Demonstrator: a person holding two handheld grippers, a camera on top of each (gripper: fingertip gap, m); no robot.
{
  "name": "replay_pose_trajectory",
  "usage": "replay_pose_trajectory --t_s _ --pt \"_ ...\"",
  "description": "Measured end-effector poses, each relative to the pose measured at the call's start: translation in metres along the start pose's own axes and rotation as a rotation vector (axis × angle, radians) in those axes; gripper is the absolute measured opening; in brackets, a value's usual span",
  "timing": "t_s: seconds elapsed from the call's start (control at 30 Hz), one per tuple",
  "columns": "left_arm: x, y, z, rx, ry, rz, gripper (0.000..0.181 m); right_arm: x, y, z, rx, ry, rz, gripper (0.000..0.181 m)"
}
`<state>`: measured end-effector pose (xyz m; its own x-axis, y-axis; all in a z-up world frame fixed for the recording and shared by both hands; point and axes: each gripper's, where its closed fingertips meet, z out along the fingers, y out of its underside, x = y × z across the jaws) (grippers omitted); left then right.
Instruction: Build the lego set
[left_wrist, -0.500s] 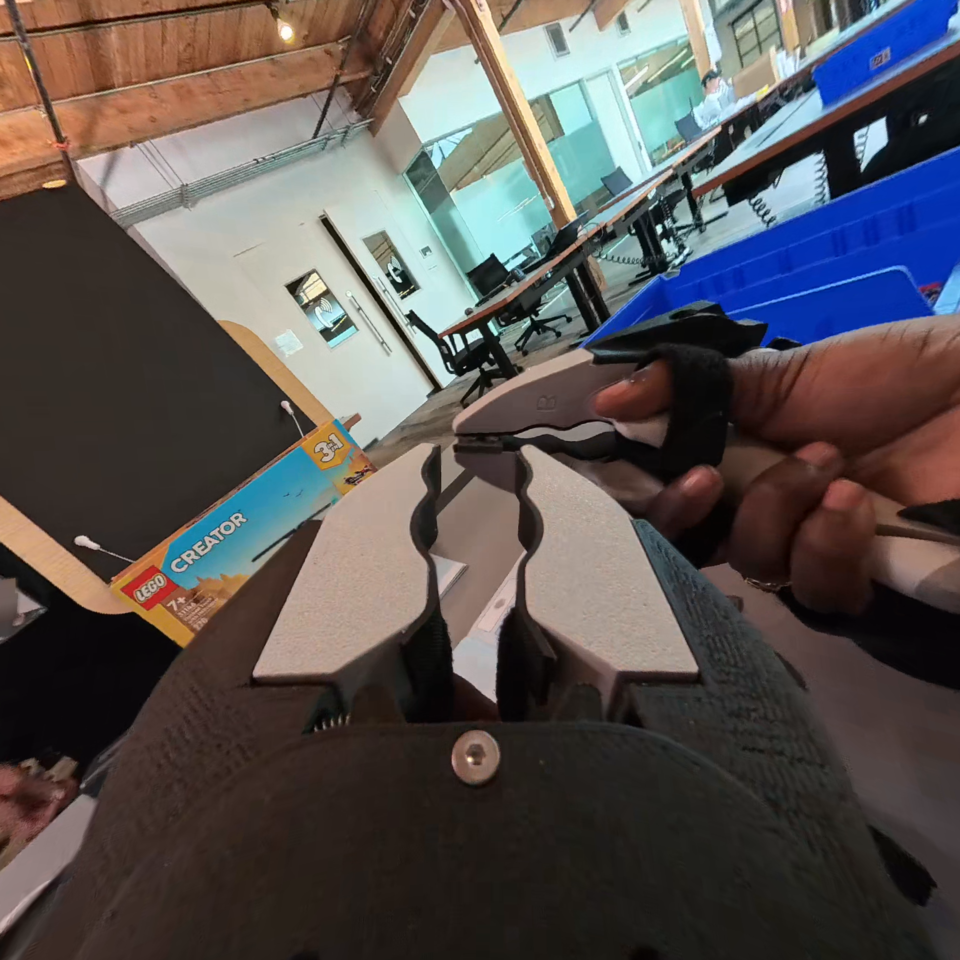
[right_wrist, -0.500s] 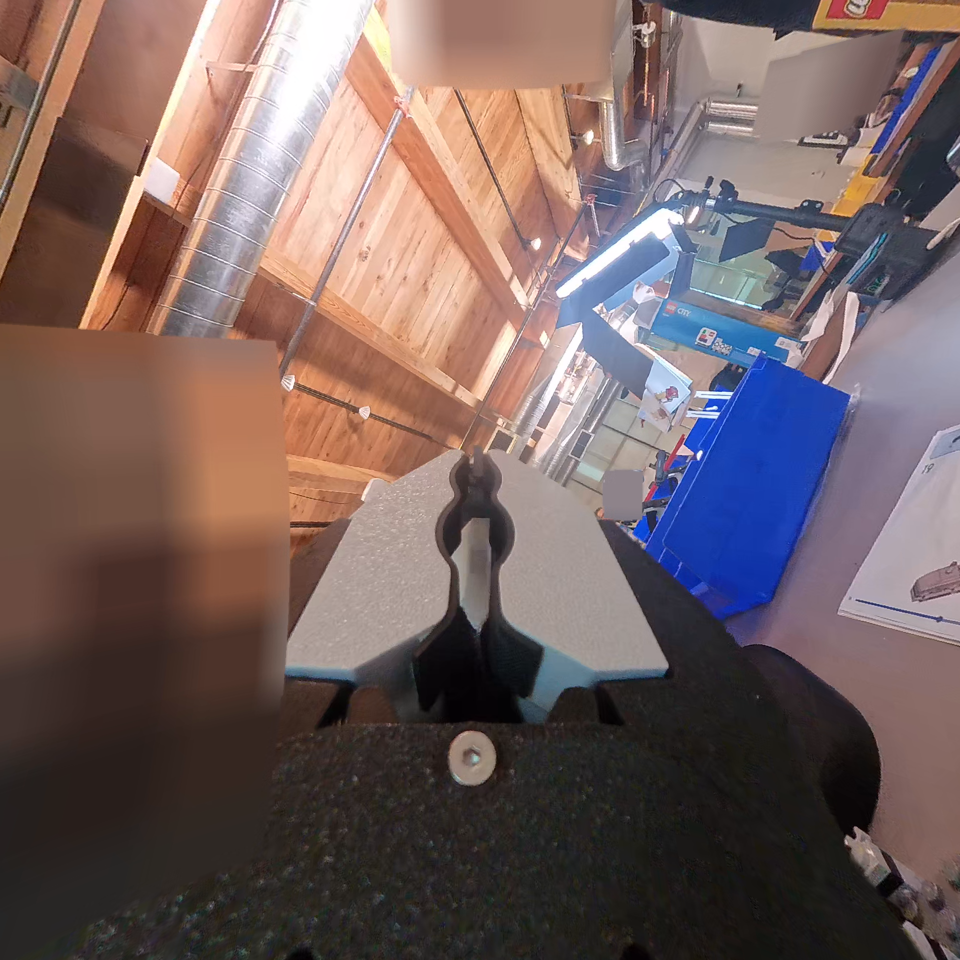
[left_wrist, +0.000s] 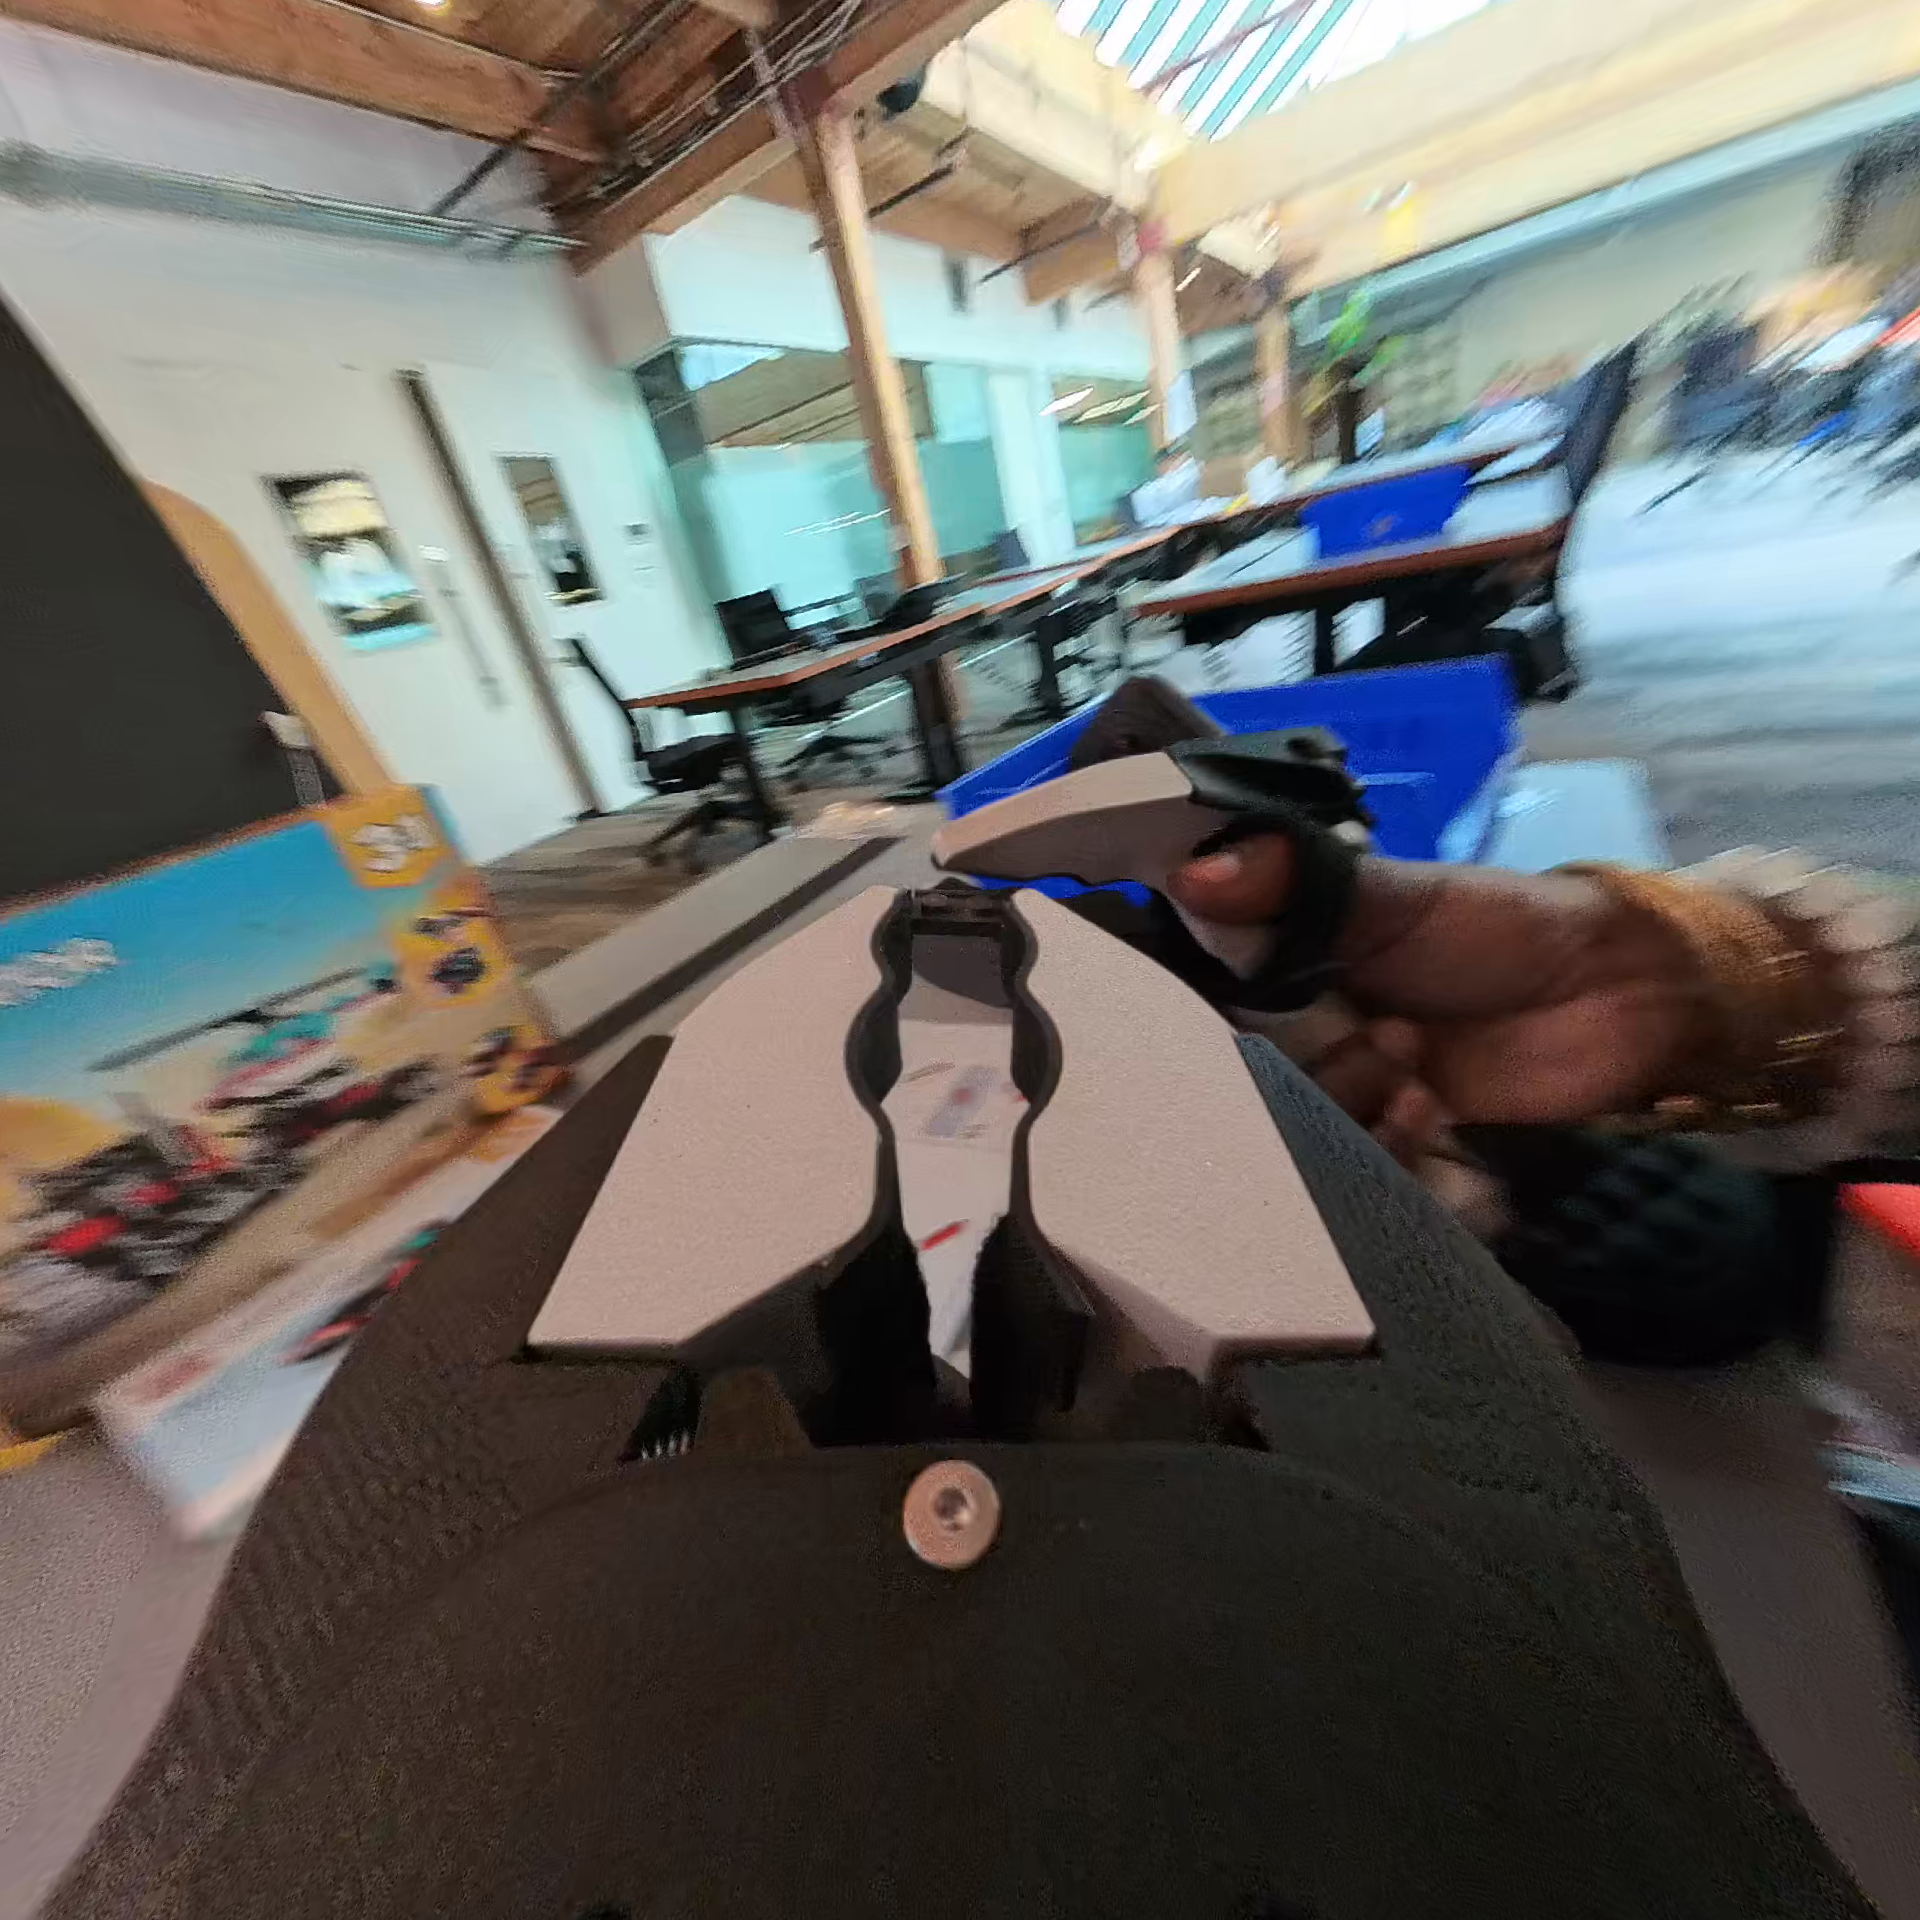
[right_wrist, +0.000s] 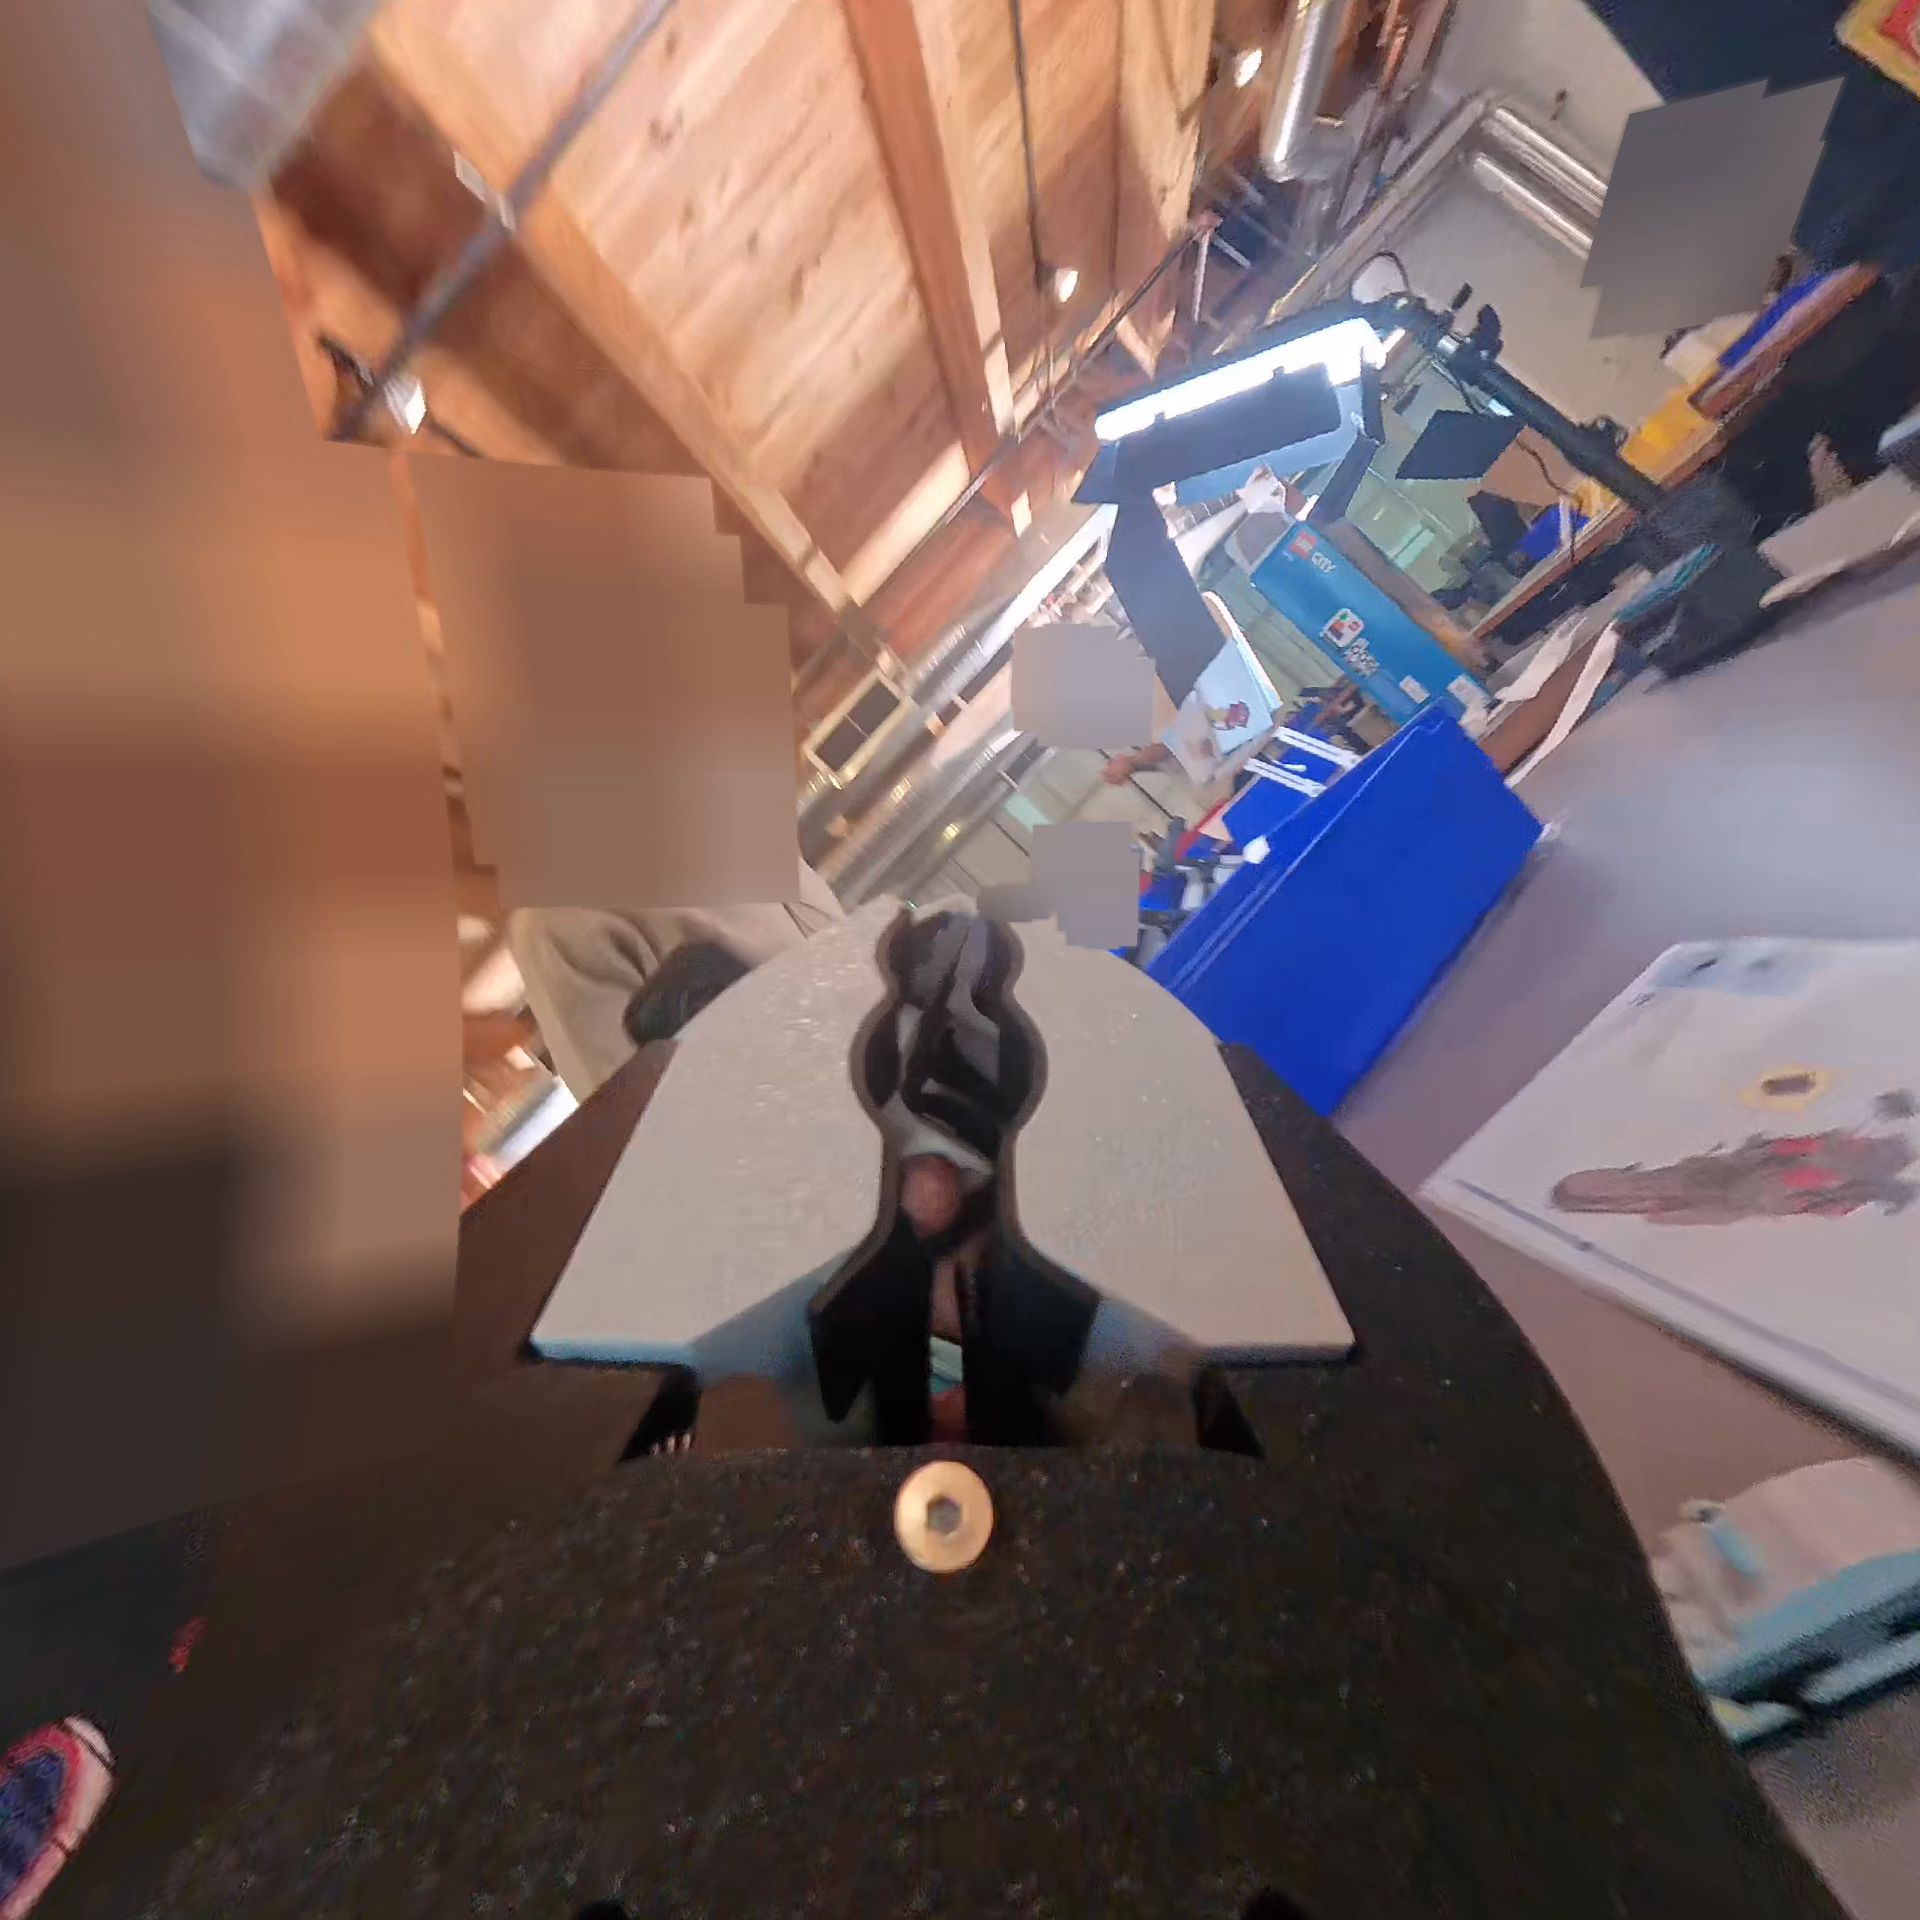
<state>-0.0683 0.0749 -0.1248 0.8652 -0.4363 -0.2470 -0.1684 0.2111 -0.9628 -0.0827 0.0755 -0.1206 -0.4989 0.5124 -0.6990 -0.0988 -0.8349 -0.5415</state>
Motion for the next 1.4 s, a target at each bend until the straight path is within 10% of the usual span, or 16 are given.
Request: replay_pose_trajectory --t_s 0.03,0.37,1.4 --pt "0.004 -0.002 -0.005 0.03 0.056 -0.076 0.016 -0.004 0.001 -0.002 -0.03 -0.01 -0.08 0.018" --pt "0.037 0.0 -0.035 0.083 0.426 -0.428 0.016 -0.024 0.037 -0.024 -0.616 -0.084 -0.854 0.025" --pt "0.044 0.013 -0.031 0.046 0.465 -0.428 0.016 -0.012 0.055 -0.03 -0.758 -0.082 -0.818 0.016"
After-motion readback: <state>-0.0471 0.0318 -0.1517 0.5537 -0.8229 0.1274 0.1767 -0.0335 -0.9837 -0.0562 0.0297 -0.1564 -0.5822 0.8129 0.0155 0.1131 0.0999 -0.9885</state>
